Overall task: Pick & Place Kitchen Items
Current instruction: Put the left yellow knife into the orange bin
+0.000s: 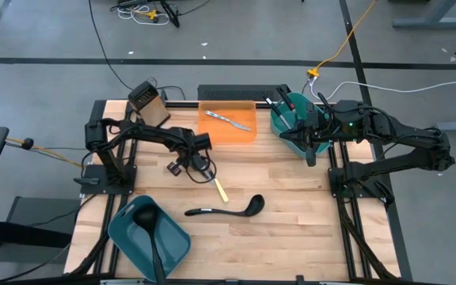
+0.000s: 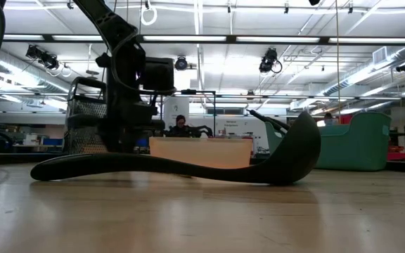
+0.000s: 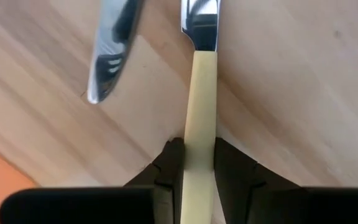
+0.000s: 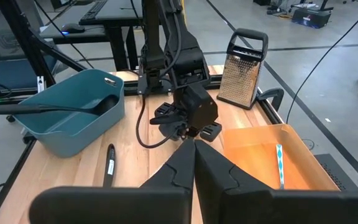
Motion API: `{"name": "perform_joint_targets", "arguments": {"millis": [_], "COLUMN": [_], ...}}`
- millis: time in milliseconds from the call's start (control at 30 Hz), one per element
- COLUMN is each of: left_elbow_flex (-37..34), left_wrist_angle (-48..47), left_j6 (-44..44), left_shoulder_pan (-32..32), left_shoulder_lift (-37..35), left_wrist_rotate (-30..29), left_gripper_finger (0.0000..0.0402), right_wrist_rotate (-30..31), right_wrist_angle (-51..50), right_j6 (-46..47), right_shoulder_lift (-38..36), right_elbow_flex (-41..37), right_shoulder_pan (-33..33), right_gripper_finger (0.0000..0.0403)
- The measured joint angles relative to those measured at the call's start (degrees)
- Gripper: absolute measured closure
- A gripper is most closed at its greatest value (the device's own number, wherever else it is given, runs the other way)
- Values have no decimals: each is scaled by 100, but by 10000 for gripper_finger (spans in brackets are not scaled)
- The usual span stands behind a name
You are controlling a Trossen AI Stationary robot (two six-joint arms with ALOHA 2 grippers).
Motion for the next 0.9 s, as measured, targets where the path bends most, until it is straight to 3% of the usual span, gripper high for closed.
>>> {"name": "perform_joint_targets", "arguments": {"millis": [900], "left_elbow_flex": [209], "left_wrist_angle": [-968], "left_j6": [-180], "left_shoulder_pan": [-502], "left_shoulder_lift": [-41], "left_wrist_rotate": [173], "left_gripper_finger": [332], "right_wrist_rotate": [-17], "right_wrist_angle": [0], "right_j6": [-2], "right_shoulder_lift": [0], "right_elbow_flex": [0], "right_shoulder_pan": [0], "right_gripper_finger": [389]}}
